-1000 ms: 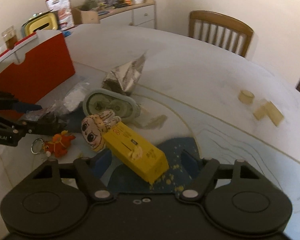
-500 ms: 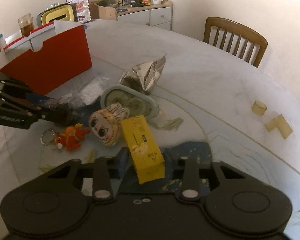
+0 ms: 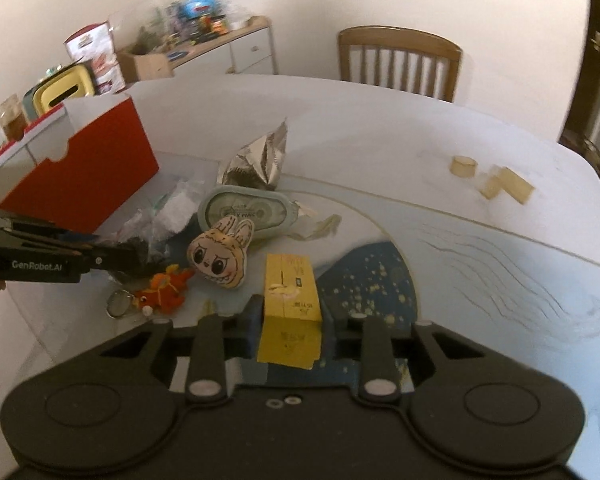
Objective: Organize objects
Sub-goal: 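Grasp the clear bag of black items with the left gripper while the right grasps the yellow box, then lift the clear bag with the left gripper while the right carries the yellow box into the cardboard box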
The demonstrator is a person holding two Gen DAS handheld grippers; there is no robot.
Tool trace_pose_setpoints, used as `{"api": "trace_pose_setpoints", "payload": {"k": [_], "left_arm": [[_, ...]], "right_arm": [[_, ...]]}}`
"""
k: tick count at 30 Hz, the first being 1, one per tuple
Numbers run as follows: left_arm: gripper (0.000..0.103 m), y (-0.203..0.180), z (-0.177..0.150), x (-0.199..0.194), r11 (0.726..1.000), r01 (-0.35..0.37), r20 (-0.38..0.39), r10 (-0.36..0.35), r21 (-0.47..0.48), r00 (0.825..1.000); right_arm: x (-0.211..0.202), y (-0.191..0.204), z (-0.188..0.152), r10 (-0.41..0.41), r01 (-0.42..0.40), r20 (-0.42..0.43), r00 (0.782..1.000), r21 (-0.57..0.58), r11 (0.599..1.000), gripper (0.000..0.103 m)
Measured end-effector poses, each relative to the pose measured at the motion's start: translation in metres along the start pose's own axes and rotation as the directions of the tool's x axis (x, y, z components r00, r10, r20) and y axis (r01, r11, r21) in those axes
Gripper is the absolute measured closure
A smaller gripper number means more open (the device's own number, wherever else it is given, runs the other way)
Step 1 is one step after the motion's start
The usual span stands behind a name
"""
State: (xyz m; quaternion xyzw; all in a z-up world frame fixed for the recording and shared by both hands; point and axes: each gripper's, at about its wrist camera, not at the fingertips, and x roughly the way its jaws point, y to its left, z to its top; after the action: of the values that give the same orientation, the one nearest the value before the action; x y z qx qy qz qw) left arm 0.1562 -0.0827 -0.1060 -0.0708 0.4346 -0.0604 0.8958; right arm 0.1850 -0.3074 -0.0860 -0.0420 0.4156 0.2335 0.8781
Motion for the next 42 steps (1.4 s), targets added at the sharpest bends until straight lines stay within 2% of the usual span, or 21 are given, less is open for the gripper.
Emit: {"api": "trace_pose_setpoints", "payload": {"k": [10, 21, 26, 34, 42], "left_arm": [[0.074, 0.003, 0.012, -0.044, 0.999, 0.047, 0.037, -0.046, -0.009, 0.998], [0.074, 0.030, 0.035, -0.098, 0.997, 0.070, 0.112, -0.066, -0.035, 0.992], [0.074, 0.055, 0.044, -0.117, 0.998, 0.049, 0.153, -0.040, -0.050, 0.987], [0.074, 0.118, 0.058, -0.143, 0.994, -0.034, 0.221, 0.056, -0.105, 0.974], [0.074, 0.173, 0.068, -0.149, 0.982, -0.115, 0.221, 0.147, -0.151, 0.964]], "right_arm": [[-0.045, 0.023, 0.001, -0.025, 0.018, 0.063, 0.998, 0.115, 0.993, 0.075], [-0.074, 0.065, 0.027, -0.019, 0.002, 0.139, 0.990, 0.120, 0.993, 0.075], [-0.076, 0.093, 0.043, 0.005, -0.022, 0.173, 0.985, 0.098, 0.995, 0.075], [-0.065, 0.147, 0.070, 0.064, -0.071, 0.197, 0.978, 0.029, 0.997, 0.075], [-0.048, 0.193, 0.096, 0.106, -0.104, 0.198, 0.974, -0.021, 0.994, 0.075]]}}
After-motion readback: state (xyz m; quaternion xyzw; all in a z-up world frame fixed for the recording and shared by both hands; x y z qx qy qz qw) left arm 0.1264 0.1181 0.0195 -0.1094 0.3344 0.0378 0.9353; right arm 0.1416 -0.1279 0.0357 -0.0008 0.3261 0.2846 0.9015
